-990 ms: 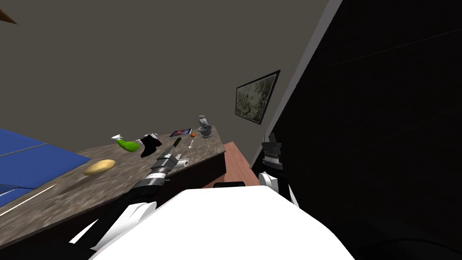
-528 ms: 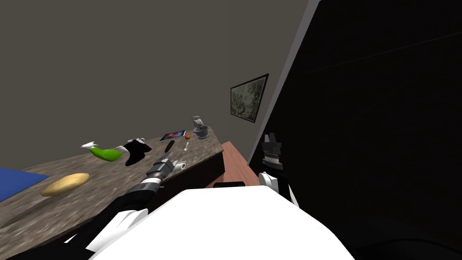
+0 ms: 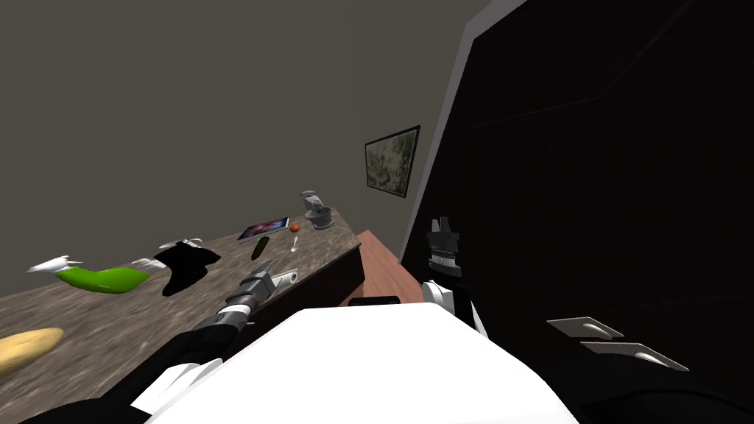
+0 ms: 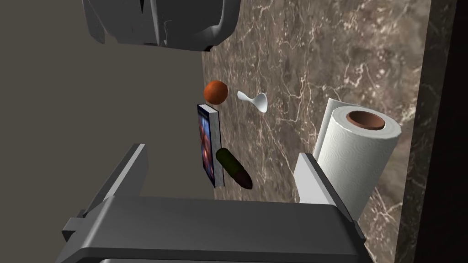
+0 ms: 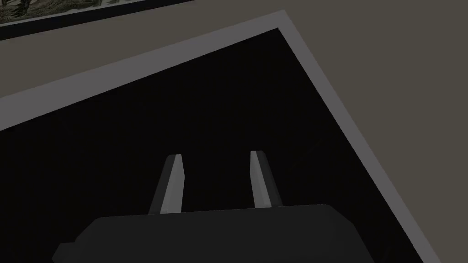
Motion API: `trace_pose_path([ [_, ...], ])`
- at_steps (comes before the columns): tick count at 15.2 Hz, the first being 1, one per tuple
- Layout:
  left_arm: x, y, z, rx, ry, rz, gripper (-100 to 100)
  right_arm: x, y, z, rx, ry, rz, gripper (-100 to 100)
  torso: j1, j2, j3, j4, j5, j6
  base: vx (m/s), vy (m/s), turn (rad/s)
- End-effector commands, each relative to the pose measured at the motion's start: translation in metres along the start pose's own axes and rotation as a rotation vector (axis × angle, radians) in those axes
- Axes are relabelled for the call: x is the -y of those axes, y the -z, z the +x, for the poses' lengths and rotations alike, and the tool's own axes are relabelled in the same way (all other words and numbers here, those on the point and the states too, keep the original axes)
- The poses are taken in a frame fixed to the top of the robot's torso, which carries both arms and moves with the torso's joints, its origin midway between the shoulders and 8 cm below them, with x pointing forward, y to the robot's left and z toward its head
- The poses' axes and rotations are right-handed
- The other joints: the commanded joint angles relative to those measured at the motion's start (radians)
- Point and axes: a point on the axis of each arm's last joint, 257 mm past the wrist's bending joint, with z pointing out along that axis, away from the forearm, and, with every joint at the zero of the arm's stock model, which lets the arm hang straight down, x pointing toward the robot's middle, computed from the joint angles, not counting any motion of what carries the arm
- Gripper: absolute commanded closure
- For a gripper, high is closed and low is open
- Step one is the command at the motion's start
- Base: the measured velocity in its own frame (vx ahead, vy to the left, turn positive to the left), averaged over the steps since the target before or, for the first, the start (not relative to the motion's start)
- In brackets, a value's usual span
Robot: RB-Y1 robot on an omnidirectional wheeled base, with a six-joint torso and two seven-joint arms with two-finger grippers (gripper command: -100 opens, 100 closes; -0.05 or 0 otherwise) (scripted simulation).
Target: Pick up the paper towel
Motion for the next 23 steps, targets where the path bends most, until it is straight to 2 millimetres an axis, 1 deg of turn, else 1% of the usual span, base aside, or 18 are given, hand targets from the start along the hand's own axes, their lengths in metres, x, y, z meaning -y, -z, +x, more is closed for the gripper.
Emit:
trace_pose_path([
  [1,-0.006,0.003,-0.003,0.009,0.006,-0.028,-100,0.0,0.0,0.0,0.0,0.0,0.0,0,0.0,0.0,0.0,0.0,0.0,0.0,-0.032,0.038,-0.119],
  [2,-0.02,0.008,-0.012,0.03,0.022,-0.076,-100,0.0,0.0,0.0,0.0,0.0,0.0,0,-0.001,-0.001,0.0,0.0,0.0,0.0,-0.042,0.046,-0.193],
  [3,-0.02,0.008,-0.012,0.03,0.022,-0.076,-100,0.0,0.0,0.0,0.0,0.0,0.0,0,-0.001,-0.001,0.0,0.0,0.0,0.0,-0.037,0.042,-0.18],
  [4,-0.033,0.014,-0.019,0.051,0.039,-0.12,-100,0.0,0.0,0.0,0.0,0.0,0.0,0,-0.001,-0.001,-0.001,0.0,0.0,0.0,-0.042,0.05,-0.243],
  [5,-0.034,0.015,-0.019,0.051,0.039,-0.123,-100,0.0,0.0,0.0,0.0,0.0,0.0,0,-0.001,-0.001,-0.001,0.0,0.0,0.0,-0.042,0.055,-0.234],
  [6,-0.045,0.021,-0.027,0.071,0.058,-0.159,-100,0.0,0.0,0.0,0.0,0.0,0.0,0,-0.001,-0.001,-0.001,0.0,0.0,0.0,-0.043,0.062,-0.265],
  [7,-0.047,0.021,-0.027,0.072,0.058,-0.167,-100,0.0,0.0,0.0,0.0,0.0,0.0,0,0.0,-0.001,-0.001,0.0,0.0,0.0,-0.046,0.063,-0.204],
  [8,-0.059,0.029,-0.033,0.092,0.078,-0.207,-100,0.0,0.0,0.0,0.0,0.0,0.0,0,0.0,-0.001,-0.001,0.0,0.0,0.0,-0.05,0.073,-0.225],
  [9,-0.059,0.029,-0.033,0.093,0.078,-0.208,-100,0.0,0.0,0.0,0.0,0.0,0.0,0,0.001,-0.001,0.0,0.0,0.0,0.0,-0.032,0.062,-0.18],
  [10,-0.071,0.036,-0.039,0.113,0.1,-0.247,-100,0.0,0.0,0.0,0.0,0.0,0.0,0,0.0,-0.001,-0.001,0.0,0.0,0.0,-0.031,0.071,-0.221],
  [11,-0.071,0.036,-0.039,0.113,0.1,-0.247,-100,0.0,0.0,0.0,0.0,0.0,0.0,0,0.001,-0.002,-0.001,0.0,0.0,0.0,-0.037,0.073,-0.181],
  [12,-0.082,0.044,-0.045,0.134,0.123,-0.283,-100,0.0,0.0,0.0,0.0,0.0,0.0,0,0.001,-0.002,-0.001,0.0,0.0,0.0,-0.021,0.056,-0.199],
  [13,-0.082,0.044,-0.045,0.134,0.123,-0.283,-100,0.0,0.0,0.0,0.0,0.0,0.0,0,0.001,-0.002,-0.001,0.0,0.0,0.0,-0.018,0.053,-0.178],
  [14,-0.093,0.052,-0.049,0.154,0.147,-0.316,-100,0.0,0.0,0.0,0.0,0.0,0.0,0,0.0,-0.003,-0.002,-0.001,0.0,0.0,-0.016,0.059,-0.224],
  [16,-0.103,0.06,-0.053,0.174,0.173,-0.345,-100,0.0,0.0,0.0,0.0,0.0,0.0,0,0.001,-0.003,-0.002,-0.001,0.0,0.0,-0.03,0.073,-0.164],
  [17,-0.103,0.06,-0.053,0.174,0.173,-0.345,-100,0.0,0.0,0.0,0.0,0.0,0.0,0,0.001,-0.003,-0.002,-0.001,0.0,0.0,-0.022,0.059,-0.129],
  [21,-0.137,0.088,-0.062,0.249,0.28,-0.427,-100,0.0,0.0,0.0,0.0,0.0,0.0,0,0.003,-0.004,-0.002,-0.001,0.001,0.0,-0.013,0.096,-0.222],
  [23,-0.144,0.094,-0.062,0.269,0.314,-0.437,-100,0.0,0.0,0.0,0.0,0.0,0.0,0,0.005,-0.005,-0.003,-0.001,0.001,0.0,0.014,0.118,-0.102],
])
